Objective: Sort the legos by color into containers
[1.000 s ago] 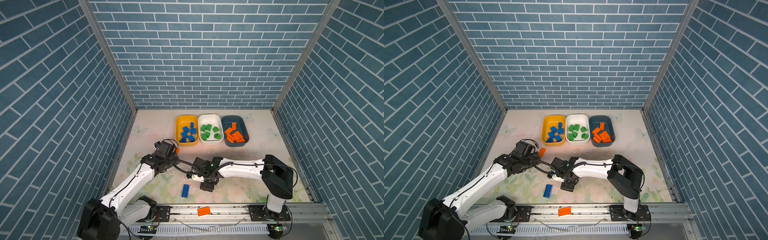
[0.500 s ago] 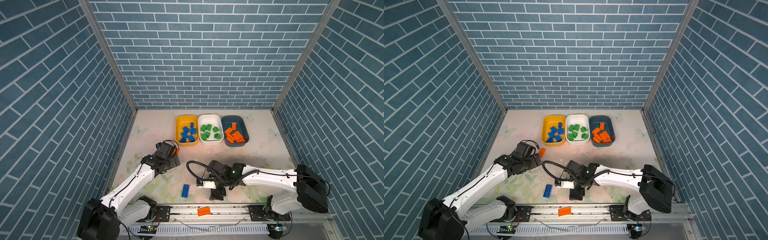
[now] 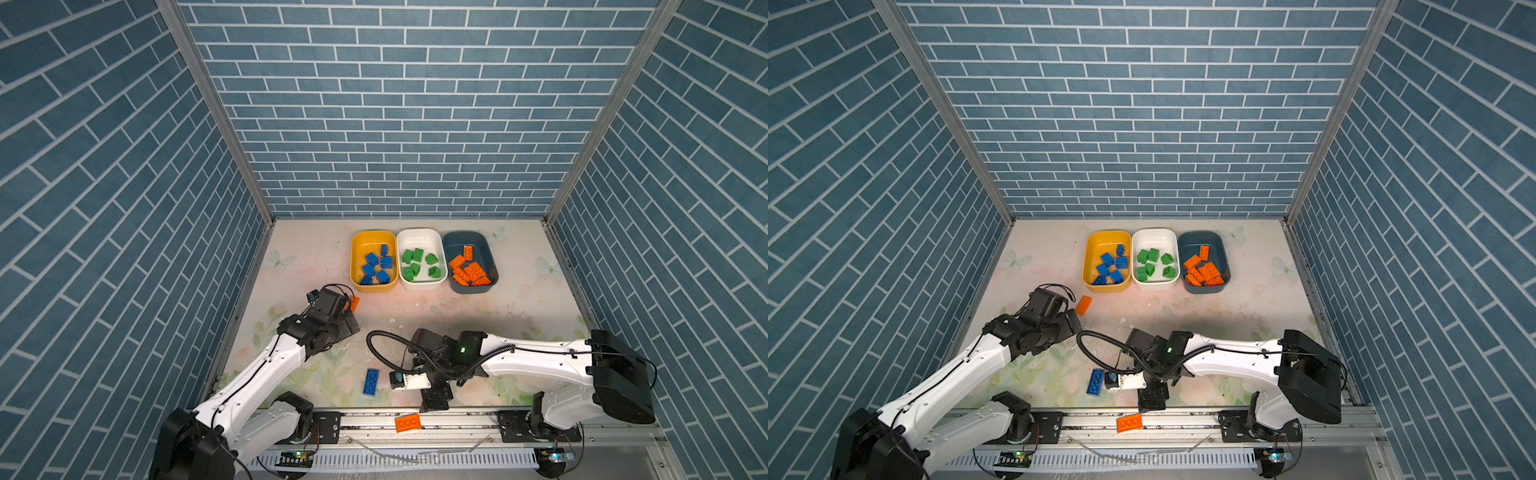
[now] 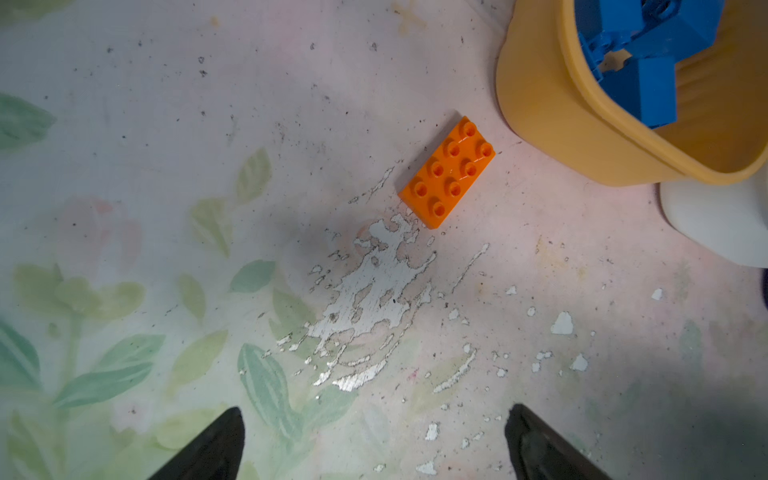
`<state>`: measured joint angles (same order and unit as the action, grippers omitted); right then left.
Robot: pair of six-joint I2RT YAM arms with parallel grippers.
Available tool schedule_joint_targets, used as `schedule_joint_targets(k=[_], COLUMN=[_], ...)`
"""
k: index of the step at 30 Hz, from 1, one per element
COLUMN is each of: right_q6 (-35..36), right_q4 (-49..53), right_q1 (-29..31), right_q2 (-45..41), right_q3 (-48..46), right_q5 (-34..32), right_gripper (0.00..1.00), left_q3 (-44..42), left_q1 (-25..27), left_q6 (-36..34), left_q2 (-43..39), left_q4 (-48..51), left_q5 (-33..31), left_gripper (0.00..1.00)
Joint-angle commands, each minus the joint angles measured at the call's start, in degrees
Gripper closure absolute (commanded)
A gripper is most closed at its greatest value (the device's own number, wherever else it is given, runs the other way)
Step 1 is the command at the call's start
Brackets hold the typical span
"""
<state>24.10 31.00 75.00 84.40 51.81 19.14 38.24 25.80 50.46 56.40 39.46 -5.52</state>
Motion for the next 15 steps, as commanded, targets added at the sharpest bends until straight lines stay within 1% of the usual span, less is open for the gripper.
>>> schedule_joint_targets(k=[1, 3, 4, 6, 8, 11, 13, 15], right_q6=[4.85, 5.23, 5.51, 7.70, 6.92, 4.85, 1.54, 0.51], right_q4=[0.34, -2.24, -2.02, 1.01, 2.57, -0.54, -0.75, 1.24], right_q1=[1.61, 3.11, 3.11, 3.13, 3.22, 3.16, 3.13, 3.13], right_q2=[0.01, -2.56, -3.56, -2.90, -0.67, 2.50, 5.54, 8.48], right_q3=[1.24, -0.74, -0.75, 1.46, 4.78, 7.34, 9.97, 12.22], right_q5=[3.82, 3.53, 4.93, 4.20, 0.30, -6.05, -8.03, -7.82], right_gripper=[0.15, 0.14, 0.12, 0.11, 0.11, 0.09, 0.07, 0.06], left_q3=[-0.35, -0.37, -0.50, -1.33, -1.76, 1.45, 4.51, 5.87], left_q1=[0.17, 0.15, 0.15, 0.21, 0.12, 0.10, 0.12, 0.10], left_q6=[0.90, 1.15, 1.14, 0.09, -5.45, -13.82, -16.53, -18.67], left_q2=[-3.12, -4.43, -5.12, -5.88, -4.70, 1.05, 5.51, 9.31], left_q4=[3.27, 4.35, 4.65, 3.41, 0.45, -0.86, -0.78, -1.87], left_q5=[-3.60, -4.17, -3.89, -2.92, -1.67, 0.86, 0.52, -1.41], left_gripper=[0.01, 0.01, 0.01, 0.01, 0.01, 0.01, 0.01, 0.01])
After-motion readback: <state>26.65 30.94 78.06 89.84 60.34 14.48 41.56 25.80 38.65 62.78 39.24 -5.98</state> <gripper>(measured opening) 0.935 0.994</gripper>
